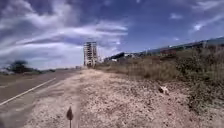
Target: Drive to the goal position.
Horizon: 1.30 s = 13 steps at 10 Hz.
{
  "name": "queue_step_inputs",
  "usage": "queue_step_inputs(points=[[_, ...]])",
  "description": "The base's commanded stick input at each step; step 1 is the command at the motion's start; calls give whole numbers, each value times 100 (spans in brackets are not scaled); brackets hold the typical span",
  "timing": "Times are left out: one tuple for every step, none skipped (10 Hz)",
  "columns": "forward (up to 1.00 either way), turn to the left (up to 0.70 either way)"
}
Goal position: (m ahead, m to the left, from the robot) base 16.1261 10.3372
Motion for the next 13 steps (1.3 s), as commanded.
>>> queue_step_inputs(points=[[100,5],[100,26],[100,40],[100,40],[100,40],[100,40],[100,40],[100,40],[93,39],[79,38],[57,34],[28,29],[0,100]])
